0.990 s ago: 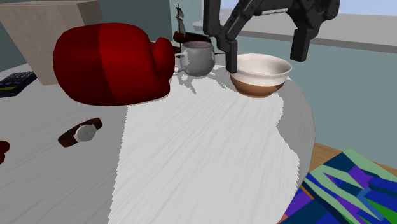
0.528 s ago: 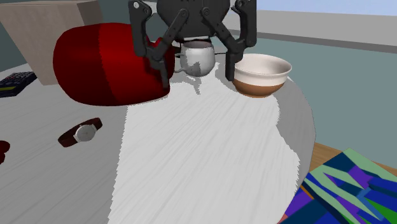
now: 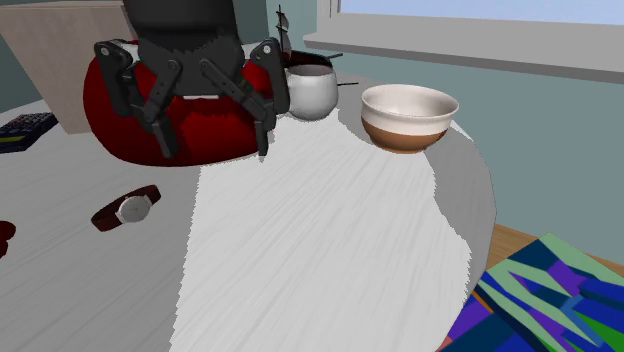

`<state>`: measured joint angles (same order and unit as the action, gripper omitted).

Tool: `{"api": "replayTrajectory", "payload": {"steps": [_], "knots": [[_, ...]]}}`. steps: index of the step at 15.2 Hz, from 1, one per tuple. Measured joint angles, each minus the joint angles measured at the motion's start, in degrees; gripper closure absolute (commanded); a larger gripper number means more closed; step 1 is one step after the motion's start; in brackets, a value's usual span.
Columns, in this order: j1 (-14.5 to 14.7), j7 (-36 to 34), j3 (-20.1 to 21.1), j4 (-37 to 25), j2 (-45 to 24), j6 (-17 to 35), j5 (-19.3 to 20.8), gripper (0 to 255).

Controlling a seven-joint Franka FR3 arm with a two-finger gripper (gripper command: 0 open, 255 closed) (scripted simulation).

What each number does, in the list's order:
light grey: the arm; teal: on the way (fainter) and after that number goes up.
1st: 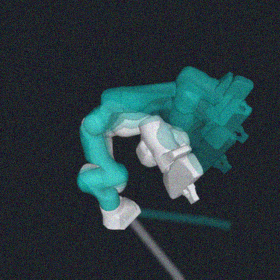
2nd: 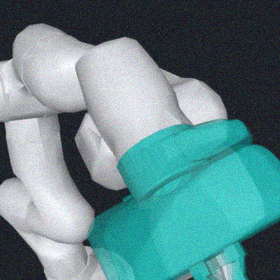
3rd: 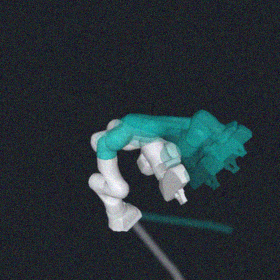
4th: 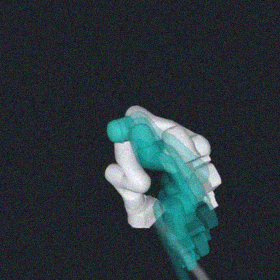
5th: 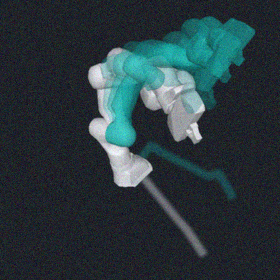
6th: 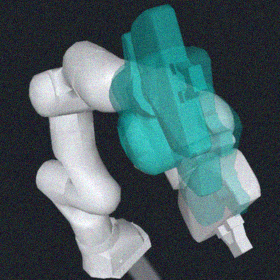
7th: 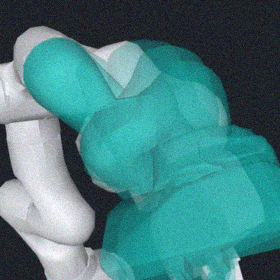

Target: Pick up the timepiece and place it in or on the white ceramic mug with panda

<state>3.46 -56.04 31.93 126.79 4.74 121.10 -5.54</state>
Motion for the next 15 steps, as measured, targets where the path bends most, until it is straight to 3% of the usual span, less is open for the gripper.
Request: {"api": "replayTrajectory", "payload": {"steps": [4,8,13,15], "knots": [[1.12,-8.28,1.52,-7.48,-9.56,2.79,6.36,0],[4.05,-15.36,1.50,-14.83,-17.72,4.25,12.36,0],[5.74,-17.85,1.67,-15.25,-19.92,6.45,13.71,0],[6.25,-18.23,1.53,-14.48,-20.77,8.23,10.56,0]]}}
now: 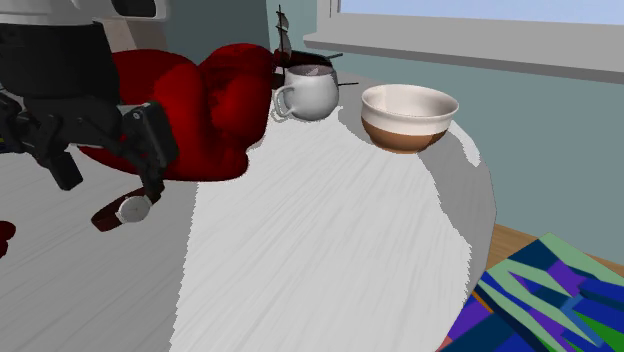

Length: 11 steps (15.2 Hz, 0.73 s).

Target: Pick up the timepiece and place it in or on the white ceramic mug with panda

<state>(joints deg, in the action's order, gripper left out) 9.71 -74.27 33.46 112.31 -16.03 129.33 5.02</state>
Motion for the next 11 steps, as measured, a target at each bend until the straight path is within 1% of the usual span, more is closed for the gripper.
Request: {"api": "replayTrajectory", "payload": {"steps": [1,2,3,4,5,6,7,8,10,11], "knots": [[-0.11,0.63,-0.45,0.78,0.30,0.57,-3.10,0],[0.73,0.44,-1.35,0.25,-0.51,1.01,-5.97,0],[1.68,0.40,-2.48,0.74,-0.54,1.51,-7.30,0],[2.90,0.28,-3.76,-0.52,-1.06,0.76,-5.51,0],[3.64,0.65,-4.48,-0.02,-0.34,0.86,-2.01,0],[4.27,0.67,-4.81,-0.27,-0.40,0.61,0.31,0],[4.47,0.88,-5.01,-0.52,-0.51,0.48,0.53,0],[4.57,1.03,-5.21,-0.38,-0.37,0.61,-0.45,255],[4.52,1.19,-5.46,0.61,-0.24,1.35,-4.25,255],[4.37,1.26,-5.56,0.94,0.00,1.31,-3.42,255]]}}
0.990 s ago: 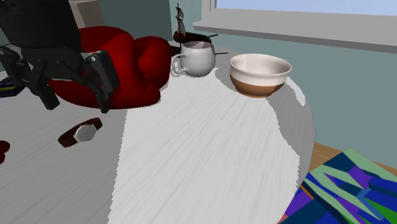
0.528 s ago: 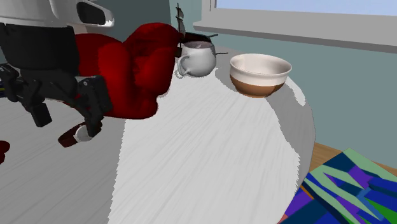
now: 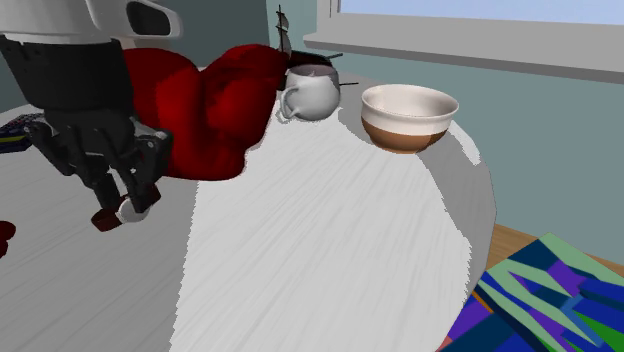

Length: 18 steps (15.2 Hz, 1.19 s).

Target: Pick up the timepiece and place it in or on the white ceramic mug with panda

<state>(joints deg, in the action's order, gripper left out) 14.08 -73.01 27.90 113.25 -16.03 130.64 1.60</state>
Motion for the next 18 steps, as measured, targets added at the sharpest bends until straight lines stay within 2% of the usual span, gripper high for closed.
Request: {"api": "replayTrajectory", "payload": {"steps": [2,7,10,18], "knots": [[0.29,-0.31,0.20,0.42,0.01,0.37,2.46,255],[0.73,-0.11,-0.87,-0.85,-1.07,-0.06,1.36,255],[0.74,0.79,-1.99,-0.82,0.14,-1.31,4.65,255],[0.35,1.87,-1.63,-3.50,2.81,-6.61,3.70,255]]}}
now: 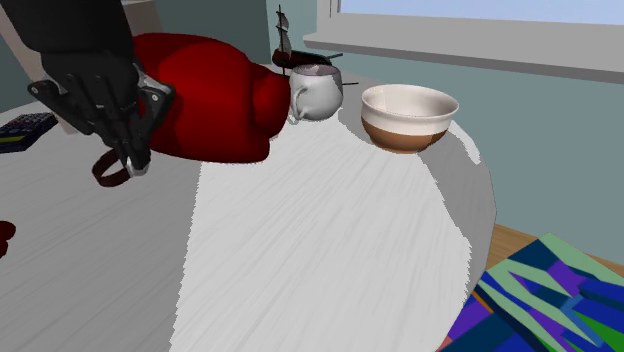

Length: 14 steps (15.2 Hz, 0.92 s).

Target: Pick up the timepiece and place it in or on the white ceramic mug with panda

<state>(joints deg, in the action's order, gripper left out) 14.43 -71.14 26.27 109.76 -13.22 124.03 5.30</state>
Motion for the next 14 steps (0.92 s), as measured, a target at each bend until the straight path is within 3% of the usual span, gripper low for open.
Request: {"api": "replayTrajectory", "payload": {"steps": [14], "knots": [[-0.44,1.22,0.60,-6.77,3.69,-9.98,-2.15,255]]}}
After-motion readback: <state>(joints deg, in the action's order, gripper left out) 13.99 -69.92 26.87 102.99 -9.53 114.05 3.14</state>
